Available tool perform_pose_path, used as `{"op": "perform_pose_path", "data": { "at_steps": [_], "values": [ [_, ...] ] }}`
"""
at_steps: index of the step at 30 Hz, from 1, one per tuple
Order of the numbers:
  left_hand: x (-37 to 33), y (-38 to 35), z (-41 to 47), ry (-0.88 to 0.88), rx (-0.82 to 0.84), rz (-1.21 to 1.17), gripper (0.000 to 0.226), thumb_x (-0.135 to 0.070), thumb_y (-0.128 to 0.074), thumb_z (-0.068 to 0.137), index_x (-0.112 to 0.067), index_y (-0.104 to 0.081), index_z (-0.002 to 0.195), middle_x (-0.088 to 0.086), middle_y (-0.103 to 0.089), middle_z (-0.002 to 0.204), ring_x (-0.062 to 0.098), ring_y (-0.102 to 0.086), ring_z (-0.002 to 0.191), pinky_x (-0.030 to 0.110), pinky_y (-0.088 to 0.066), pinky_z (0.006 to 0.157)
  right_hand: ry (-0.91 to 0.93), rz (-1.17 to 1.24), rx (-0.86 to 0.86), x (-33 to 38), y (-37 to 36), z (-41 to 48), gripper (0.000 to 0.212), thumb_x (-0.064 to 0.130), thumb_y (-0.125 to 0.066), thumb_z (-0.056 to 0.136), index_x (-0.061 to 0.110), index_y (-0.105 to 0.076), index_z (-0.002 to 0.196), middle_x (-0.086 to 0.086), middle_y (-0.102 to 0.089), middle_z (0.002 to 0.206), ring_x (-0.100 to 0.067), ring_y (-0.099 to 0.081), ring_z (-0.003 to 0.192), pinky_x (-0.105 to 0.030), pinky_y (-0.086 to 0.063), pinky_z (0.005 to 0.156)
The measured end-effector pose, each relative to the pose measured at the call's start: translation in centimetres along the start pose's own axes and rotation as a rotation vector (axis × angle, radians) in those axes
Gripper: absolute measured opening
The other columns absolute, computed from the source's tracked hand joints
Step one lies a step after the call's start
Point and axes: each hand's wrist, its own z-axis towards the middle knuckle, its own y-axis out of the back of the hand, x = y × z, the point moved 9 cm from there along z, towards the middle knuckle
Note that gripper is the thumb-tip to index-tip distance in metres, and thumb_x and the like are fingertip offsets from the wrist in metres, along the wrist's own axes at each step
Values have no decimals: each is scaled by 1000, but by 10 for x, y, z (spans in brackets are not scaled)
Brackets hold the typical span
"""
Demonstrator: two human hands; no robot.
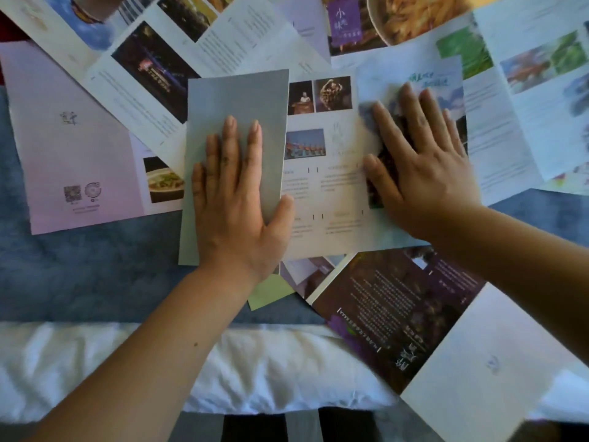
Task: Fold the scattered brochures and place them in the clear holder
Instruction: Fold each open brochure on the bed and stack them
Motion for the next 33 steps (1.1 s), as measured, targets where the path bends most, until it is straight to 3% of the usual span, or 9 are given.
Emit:
{"op": "perform_pose_path", "data": {
  "at_steps": [18,23,27,33],
  "values": [
    [-54,-23,11,152,-32,4,86,-51,-33,92,-20,3,164,6,8,171,24,11,157,45,10,125,17,38,-186,0,-3,-3,61,49,-22,110,29,-9,166,-10,-3,174,-28,2,160,-46,-1,130],
    [-84,-46,11,116,20,75,86,-53,-19,89,-19,6,163,6,10,171,25,14,157,50,11,125,42,87,-187,0,-4,-3,58,41,-23,111,24,-13,166,-12,-4,173,-27,1,160,-43,2,130],
    [-92,-70,10,91,49,169,77,-56,-13,95,-26,7,163,3,14,171,29,17,156,55,12,124,53,187,-221,-1,0,-2,61,35,-26,109,8,-22,164,-15,-13,172,-28,-7,160,-41,0,130],
    [-89,-80,12,45,-13,368,71,-45,-23,101,-21,-2,164,7,4,172,38,5,157,62,-1,123,20,170,-273,0,5,-5,58,24,-33,109,2,-25,161,-16,-20,170,-29,-14,159,-44,-8,130]
  ]
}}
